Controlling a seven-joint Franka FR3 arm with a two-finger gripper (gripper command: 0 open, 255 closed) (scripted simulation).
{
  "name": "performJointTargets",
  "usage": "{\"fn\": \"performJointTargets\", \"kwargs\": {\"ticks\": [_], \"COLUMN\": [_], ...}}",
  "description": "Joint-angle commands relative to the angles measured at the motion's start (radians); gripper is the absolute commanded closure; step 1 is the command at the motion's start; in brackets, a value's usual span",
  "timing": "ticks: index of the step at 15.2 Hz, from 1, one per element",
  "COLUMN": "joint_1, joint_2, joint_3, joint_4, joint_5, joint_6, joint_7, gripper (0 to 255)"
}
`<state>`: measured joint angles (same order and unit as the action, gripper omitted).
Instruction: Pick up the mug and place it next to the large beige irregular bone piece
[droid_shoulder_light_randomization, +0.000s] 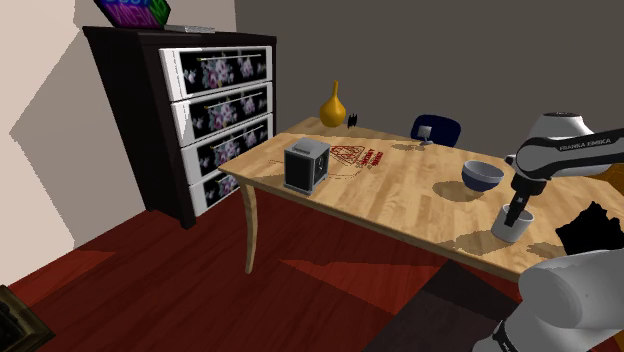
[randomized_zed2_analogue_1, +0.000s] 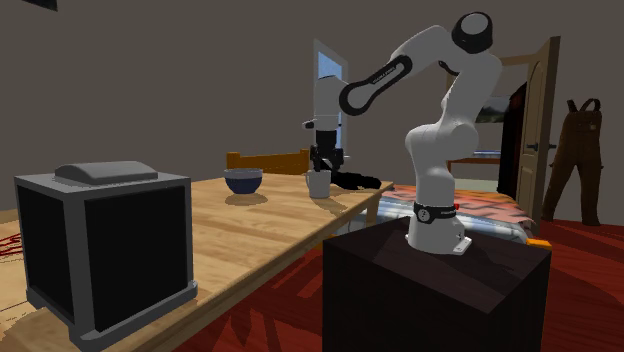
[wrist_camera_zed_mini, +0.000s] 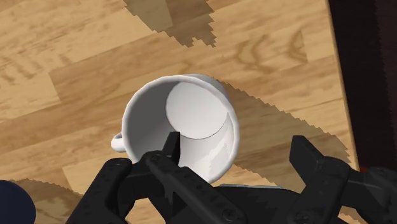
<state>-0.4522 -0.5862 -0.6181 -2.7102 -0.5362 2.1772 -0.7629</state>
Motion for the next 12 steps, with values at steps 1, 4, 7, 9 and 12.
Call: {"fn": "performJointTargets", "kwargs": {"ticks": [1, 4, 7, 9, 12], "joint_1": [0.0, 0.004, 0.005, 0.005, 0.005], "joint_2": [0.0, -0.066, -0.079, -0.079, -0.079], "joint_3": [0.0, 0.05, 0.063, 0.063, 0.063], "joint_4": [0.0, 0.057, 0.074, 0.074, 0.074], "joint_5": [0.0, 0.033, 0.043, 0.043, 0.043], "joint_6": [0.0, -0.125, -0.156, -0.156, -0.156], "joint_7": [0.0, -0.005, -0.006, -0.006, -0.006], "gripper": [0, 0, 0, 0, 0]}}
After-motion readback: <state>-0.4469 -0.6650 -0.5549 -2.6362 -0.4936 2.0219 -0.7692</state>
